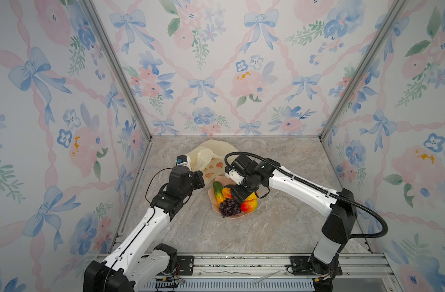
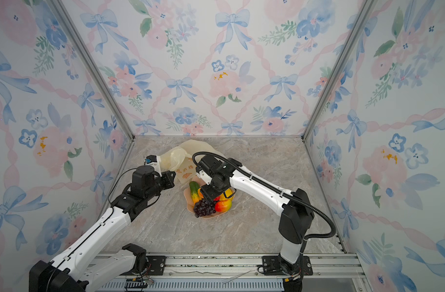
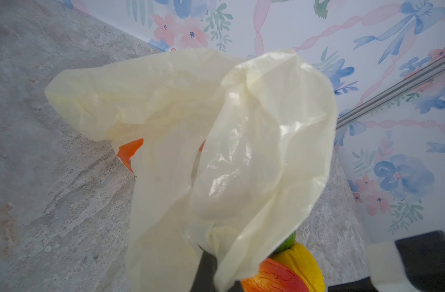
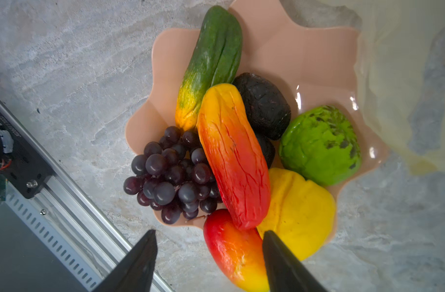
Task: Place the fruits into the plastic bag
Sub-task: Pick up the fruit from the plate.
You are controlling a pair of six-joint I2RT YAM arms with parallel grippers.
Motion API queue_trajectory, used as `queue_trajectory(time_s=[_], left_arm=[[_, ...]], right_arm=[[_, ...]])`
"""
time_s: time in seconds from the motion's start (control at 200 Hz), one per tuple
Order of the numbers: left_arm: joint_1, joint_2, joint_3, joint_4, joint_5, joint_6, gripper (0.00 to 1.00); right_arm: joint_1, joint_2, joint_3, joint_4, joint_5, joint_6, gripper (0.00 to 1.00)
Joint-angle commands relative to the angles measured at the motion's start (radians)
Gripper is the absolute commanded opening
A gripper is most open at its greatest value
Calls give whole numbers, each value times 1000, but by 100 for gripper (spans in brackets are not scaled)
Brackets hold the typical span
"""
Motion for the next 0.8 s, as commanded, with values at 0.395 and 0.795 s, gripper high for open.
queue_trajectory(time_s=[0.395,0.795], left_arm=[[8,22,35,7,33,4,0],[16,42,44,9,39,4,0]], right_arm=[[-52,161,131,-68,-66,-106,61],[-64,208,149,-78,-124,-126,53]])
